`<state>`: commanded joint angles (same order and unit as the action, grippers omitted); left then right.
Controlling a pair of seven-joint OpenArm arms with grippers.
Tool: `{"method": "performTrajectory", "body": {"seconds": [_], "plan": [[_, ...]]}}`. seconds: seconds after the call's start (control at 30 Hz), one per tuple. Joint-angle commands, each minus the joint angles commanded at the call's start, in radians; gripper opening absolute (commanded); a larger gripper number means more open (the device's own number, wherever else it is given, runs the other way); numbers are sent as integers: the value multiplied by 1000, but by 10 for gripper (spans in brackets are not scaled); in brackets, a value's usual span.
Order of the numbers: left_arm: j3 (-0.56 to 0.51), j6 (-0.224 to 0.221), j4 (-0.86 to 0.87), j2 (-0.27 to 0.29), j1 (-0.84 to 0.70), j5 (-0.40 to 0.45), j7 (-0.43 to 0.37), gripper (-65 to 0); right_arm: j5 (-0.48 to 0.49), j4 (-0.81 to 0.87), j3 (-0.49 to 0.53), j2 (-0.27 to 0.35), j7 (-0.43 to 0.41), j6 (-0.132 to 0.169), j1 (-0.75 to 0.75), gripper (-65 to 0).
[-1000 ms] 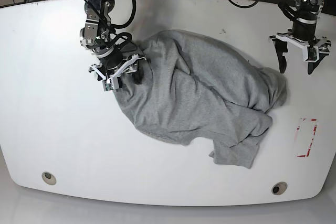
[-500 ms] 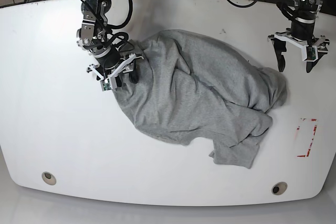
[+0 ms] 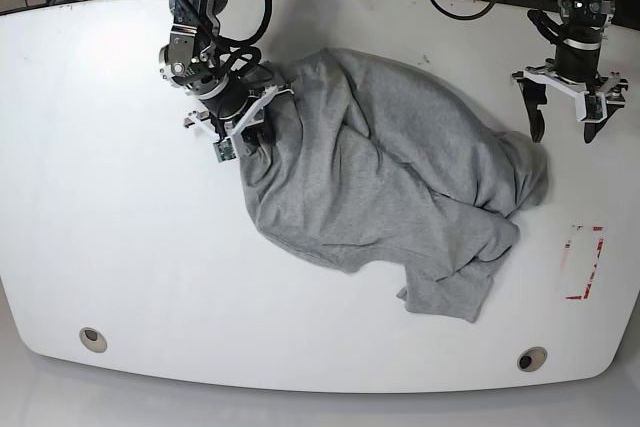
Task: Fold the T-shirt properly
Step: 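Drag the grasped shirt edge outward away from the heap with the right gripper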
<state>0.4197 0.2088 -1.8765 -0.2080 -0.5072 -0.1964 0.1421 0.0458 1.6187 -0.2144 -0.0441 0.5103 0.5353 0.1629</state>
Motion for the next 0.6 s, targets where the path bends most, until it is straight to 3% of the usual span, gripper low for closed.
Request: {"method": "performTrajectory", "body": {"seconds": [0.07, 0.4, 0.6], "plan": [[0, -3, -4, 0, -1, -1, -1, -162, 5, 82, 5, 5, 11, 4, 29, -610], [0, 1, -9, -4, 3, -3, -4, -162, 24, 144, -17, 30, 31, -1, 24, -642], [1, 1, -9, -4, 2, -3, 2, -161, 19, 176, -76, 38, 50, -19, 32, -636]]}}
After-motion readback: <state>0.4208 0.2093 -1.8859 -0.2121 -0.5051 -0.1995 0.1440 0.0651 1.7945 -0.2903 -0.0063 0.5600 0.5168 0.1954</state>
